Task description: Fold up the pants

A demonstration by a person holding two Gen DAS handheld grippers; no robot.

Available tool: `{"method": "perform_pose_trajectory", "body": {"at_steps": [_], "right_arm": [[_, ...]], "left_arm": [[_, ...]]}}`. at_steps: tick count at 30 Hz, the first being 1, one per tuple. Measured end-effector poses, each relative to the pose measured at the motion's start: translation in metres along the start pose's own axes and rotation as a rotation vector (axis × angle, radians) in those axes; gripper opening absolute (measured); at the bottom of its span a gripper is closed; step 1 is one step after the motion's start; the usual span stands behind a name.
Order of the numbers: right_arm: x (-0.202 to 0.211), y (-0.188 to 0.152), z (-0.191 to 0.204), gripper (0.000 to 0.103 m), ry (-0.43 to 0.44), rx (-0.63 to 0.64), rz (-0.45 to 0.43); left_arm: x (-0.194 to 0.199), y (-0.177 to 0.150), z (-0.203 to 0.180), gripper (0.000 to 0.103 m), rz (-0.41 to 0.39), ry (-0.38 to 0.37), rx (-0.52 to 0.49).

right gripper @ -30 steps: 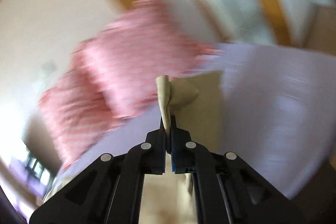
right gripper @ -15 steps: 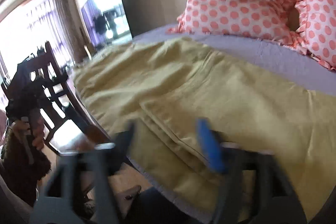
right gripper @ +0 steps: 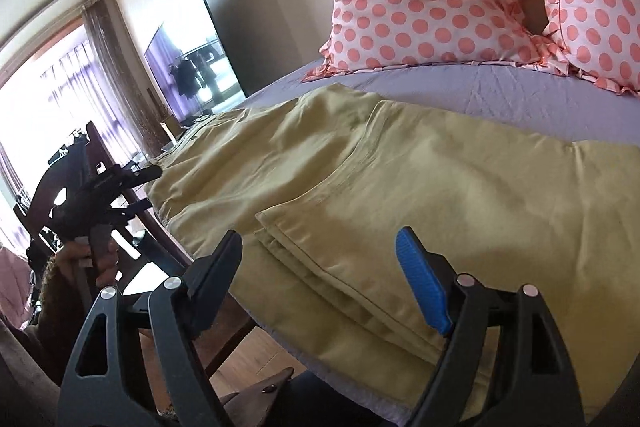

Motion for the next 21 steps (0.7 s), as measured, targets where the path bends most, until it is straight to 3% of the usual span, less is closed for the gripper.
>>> {"method": "perform_pose_trajectory", "body": {"at_steps": [8, 13, 15, 18, 19, 20, 21], "right_arm": [[-0.006, -0.003, -0.009, 0.083, -0.008, -0.034, 0.014], [-0.006, -0.004, -0.011, 0.083, -0.002, -0.050, 0.013], [-0.005, -0.004, -0.011, 0.083, 0.001, -0.047, 0.009], [-0.002, -0.003, -0.011, 0.083, 0.008, -0.045, -0.002], [-0.001, -0.003, -0.011, 0.084, 0.009, -0.045, -0.005], [0.000, -0.003, -0.011, 0.084, 0.011, -0.045, -0.007], [0.001, -0.003, -0.011, 0.084, 0.012, -0.045, -0.010]], "left_arm": [[0.005, 0.014, -0.018, 0.089, -0.031, -0.050, 0.005], [-0.008, 0.039, 0.005, 0.087, -0.063, 0.018, 0.056], [-0.012, 0.049, 0.020, 0.079, -0.077, 0.037, 0.099], [-0.018, 0.063, 0.045, 0.055, -0.092, 0.031, 0.211], [-0.020, 0.066, 0.054, 0.045, -0.094, 0.030, 0.253], [-0.022, 0.069, 0.063, 0.027, -0.095, 0.035, 0.293], [-0.022, 0.070, 0.068, 0.019, -0.096, 0.044, 0.310]]}}
Point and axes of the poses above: each gripper's, at about its wrist camera, not at the fingertips, and x roughly against the way its jaws point, z to its left, y to its top, the point moved 6 cm from there along -x, roughly the way its jaws point, and after that the axes turned 7 degrees about -z, right-handed, at the moved point
